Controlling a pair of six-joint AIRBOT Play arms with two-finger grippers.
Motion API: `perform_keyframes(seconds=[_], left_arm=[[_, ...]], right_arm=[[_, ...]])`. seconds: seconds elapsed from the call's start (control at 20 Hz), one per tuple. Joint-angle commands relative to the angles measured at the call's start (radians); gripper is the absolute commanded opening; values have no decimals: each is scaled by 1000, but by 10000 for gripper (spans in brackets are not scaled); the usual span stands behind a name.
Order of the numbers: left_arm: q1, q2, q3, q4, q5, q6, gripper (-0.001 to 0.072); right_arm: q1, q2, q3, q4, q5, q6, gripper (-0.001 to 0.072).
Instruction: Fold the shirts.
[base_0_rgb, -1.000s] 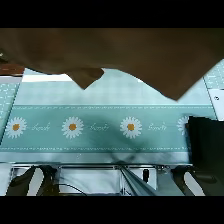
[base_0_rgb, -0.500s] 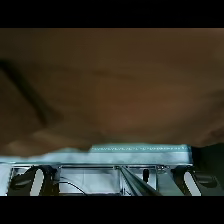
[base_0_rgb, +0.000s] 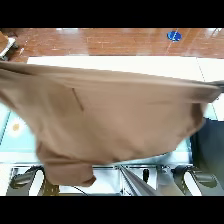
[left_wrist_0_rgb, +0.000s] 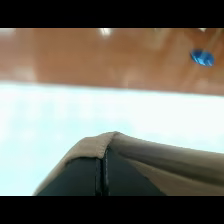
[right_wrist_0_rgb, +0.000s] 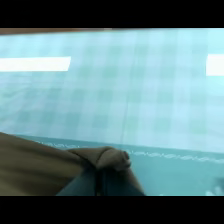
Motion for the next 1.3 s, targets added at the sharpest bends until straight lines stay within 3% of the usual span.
perform_keyframes(seconds=[0.0, 0.3, 0.45, 0.55, 0.85, 1.1, 1.25], left_arm=[[-26, -187, -141, -48, 176, -18, 16], [-148, -670, -16, -50, 456, -19, 16], [-187, -857, 97, -82, 541, -19, 16], [-205, -947, 161, -113, 525, -19, 16], [-197, -1028, 235, -117, 341, -14, 17], [-148, -1011, 286, -113, -66, 78, 17], [-163, -1011, 200, -109, -187, 140, 17]], right_arm=[[0, -153, -183, 48, -214, -47, 27], [0, -665, -95, 290, -482, -204, 26], [-1, -901, 81, 330, -547, -197, 27], [0, -1022, 201, 348, -536, -170, 27], [-14, -1165, 341, 362, -437, -141, 27], [-105, -1146, 342, 362, -268, -185, 27], [-138, -1148, 339, 203, -124, -195, 27]])
